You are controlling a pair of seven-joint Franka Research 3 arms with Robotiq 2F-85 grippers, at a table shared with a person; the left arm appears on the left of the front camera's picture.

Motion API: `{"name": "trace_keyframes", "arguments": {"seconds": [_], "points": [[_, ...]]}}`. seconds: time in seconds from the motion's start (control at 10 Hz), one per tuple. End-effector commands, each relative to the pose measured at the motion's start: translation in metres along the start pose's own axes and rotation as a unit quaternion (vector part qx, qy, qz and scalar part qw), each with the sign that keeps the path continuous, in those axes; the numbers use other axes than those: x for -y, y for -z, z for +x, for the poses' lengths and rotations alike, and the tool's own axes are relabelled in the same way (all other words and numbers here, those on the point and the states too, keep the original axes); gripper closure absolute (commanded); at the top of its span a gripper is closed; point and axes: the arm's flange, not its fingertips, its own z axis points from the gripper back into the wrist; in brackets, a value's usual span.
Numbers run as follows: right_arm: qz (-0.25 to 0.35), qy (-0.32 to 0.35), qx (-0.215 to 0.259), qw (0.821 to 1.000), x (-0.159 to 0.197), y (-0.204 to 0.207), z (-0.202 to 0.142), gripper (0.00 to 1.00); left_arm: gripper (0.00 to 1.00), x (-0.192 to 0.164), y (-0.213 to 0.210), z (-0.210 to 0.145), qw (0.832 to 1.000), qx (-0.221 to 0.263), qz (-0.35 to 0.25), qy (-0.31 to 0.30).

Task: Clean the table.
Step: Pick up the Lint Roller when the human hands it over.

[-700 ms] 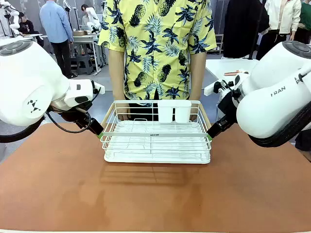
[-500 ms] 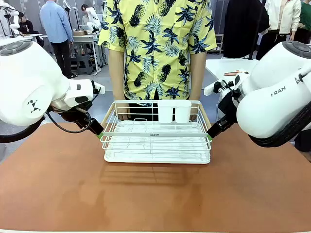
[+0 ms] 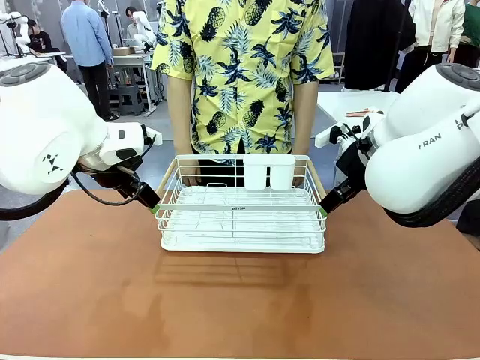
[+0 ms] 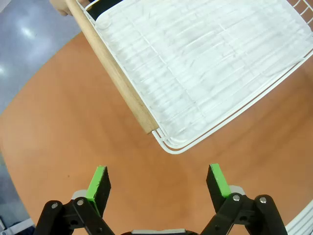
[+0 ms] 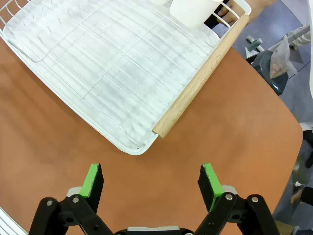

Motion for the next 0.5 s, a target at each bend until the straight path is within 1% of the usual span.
{"name": "trace_keyframes", "arguments": {"seconds": [0.0,0.4], "points": [[0.0,0.001,0.0,1.0,-0.0004,0.0,0.0001,0.0,0.0,-0.0003,0.0,-0.0001,1.0,0.0,0.0,0.0],[0.0,0.0,0.0,1.0,0.0,0.0,0.0,0.0,0.0,0.0,0.0,0.0,1.0,0.0,0.0,0.0]]}}
